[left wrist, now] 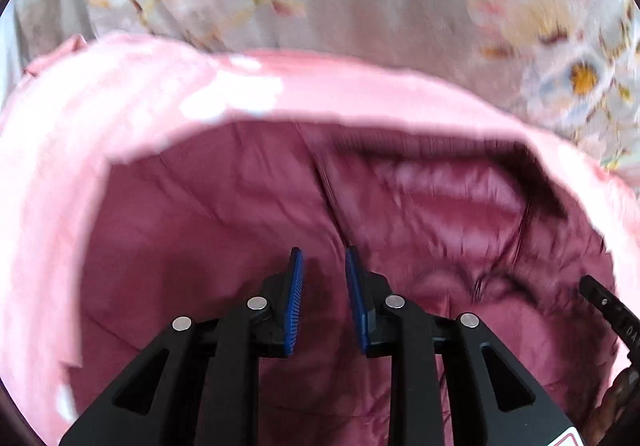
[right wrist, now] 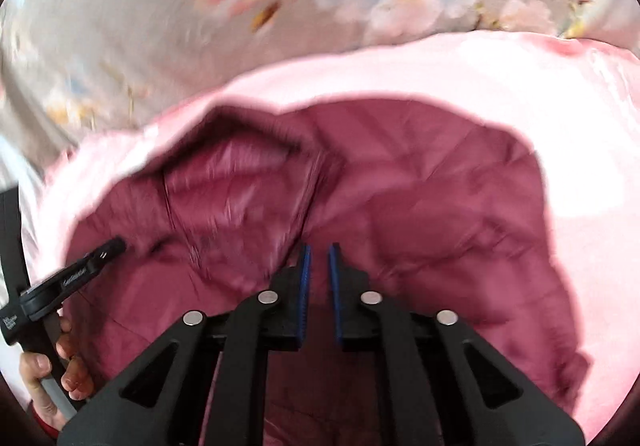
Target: Fold large clothes
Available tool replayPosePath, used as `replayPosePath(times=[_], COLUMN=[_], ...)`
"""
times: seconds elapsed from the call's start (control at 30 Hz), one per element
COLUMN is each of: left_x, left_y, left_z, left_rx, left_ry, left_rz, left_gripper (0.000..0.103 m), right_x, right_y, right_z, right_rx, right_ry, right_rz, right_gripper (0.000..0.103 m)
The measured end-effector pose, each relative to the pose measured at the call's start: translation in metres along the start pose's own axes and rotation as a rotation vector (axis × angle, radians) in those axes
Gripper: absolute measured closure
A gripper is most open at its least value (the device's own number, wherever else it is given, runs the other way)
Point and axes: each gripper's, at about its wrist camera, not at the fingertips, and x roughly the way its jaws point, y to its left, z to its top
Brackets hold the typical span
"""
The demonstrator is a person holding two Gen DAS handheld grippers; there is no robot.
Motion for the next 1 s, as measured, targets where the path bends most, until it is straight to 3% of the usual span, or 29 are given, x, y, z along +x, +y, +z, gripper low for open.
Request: replayPosePath(times=[0.17,0.33,0.47,0.57,0.7,1.0], left_x=[-0.019,0.019,0.062,0.082,0.087,0.093], left_y=[-0.007,-0.029,-0.036,-0.033,-0.03,-0.052], left_z=[0.07,0.1,0.085,0.063,0.047,0.031], left_rx=[-0.033,-0.056,-0.037,0.001,0.032,0.155], left_ry=[-0.099,-0.042,0.048,0.081,0.042,-0.024], left_rz=[0.008,-0.005,0.018,0.033,0.033,0.162], left_gripper=[0.079,0.079,0.079,0.079,0.079,0.08], right_x=[0.007,0.054,0.081,0.09,0.1,0.107], right_y=[0.028,0.043,0.057,0.061,0.047,0.055], right_z=[0.062,0.091,0.078,0.055,0.038,0.032], right_rx=[-0.013,0.021,-0.056,-0.161,-0.166,-0.222], right_ry=[-0.061,-0.05,0.008,0.026,0.034,0.018], right_rz=[0.054,0.026,0.027,-0.037,-0.049,-0.103], right_gripper=[0.092,0.092,0.092,0.092,0.095,0.095])
